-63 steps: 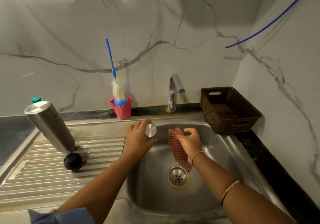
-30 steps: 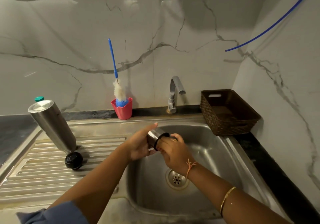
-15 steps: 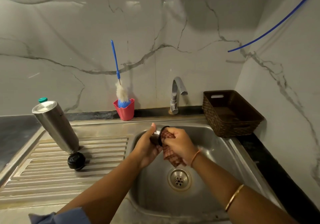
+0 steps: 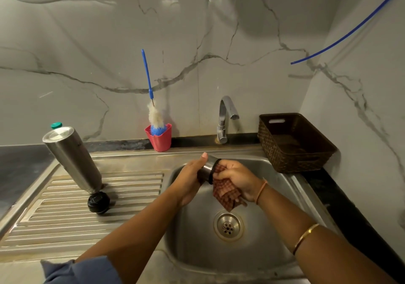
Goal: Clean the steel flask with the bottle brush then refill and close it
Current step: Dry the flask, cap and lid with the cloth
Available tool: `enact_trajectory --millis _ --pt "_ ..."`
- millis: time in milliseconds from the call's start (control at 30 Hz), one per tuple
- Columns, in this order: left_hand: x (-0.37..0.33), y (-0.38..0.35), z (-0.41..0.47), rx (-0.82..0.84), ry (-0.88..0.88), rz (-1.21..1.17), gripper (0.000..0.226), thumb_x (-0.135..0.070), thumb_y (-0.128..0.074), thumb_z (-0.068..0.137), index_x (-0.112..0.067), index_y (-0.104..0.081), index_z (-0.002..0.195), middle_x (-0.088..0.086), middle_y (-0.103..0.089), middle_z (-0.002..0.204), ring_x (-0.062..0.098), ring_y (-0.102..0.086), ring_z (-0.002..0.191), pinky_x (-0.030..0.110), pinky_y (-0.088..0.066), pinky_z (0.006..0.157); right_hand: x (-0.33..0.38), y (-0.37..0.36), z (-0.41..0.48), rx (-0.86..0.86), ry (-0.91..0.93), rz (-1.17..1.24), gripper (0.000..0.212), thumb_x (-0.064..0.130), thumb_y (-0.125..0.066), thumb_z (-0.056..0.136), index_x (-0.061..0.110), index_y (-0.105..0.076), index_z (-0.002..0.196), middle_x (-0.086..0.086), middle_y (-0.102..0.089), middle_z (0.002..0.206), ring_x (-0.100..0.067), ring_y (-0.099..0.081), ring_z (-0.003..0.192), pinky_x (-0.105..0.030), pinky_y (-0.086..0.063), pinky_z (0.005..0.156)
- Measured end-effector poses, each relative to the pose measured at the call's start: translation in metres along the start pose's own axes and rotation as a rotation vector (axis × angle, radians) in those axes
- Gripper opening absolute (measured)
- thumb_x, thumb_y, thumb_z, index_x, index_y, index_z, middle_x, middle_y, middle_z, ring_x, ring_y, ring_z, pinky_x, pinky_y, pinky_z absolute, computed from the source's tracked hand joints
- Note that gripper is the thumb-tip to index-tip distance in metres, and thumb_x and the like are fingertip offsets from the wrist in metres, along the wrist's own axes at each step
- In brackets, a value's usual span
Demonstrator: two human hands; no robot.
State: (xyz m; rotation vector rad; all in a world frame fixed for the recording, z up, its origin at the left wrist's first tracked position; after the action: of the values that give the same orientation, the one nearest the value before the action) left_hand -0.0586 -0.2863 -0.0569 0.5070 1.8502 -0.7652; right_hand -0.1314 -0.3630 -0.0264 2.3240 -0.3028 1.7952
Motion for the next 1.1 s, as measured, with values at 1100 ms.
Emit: enact_trajectory --millis 1100 --pt "-0.027 -0.017 -0.005 0.118 -0.285 0.649 0.021 -0.033 -0.057 0.091 -0.02 -0.053 0.107 -0.005 -0.062 0.095 0.003 -0.062 0.083 0.013 -0.048 0.065 -0.018 0.025 0.003 -0.09 -0.253 0.131 0.011 0.012 -0.047 0.077 0.005 -0.055 0.079 -0.01 -0.055 0.072 -0.021 -0.054 0.065 -0.03 -0.045 0.059"
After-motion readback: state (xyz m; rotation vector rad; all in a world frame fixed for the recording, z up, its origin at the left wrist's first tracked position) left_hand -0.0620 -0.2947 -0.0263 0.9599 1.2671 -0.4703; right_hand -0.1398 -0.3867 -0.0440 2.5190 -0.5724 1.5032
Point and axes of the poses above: each hand's wrist, its own z-axis towards the middle knuckle, its own y-axis out of the back of the hand, x = y × z, the point moved 8 cm from there along z, towards the middle knuckle
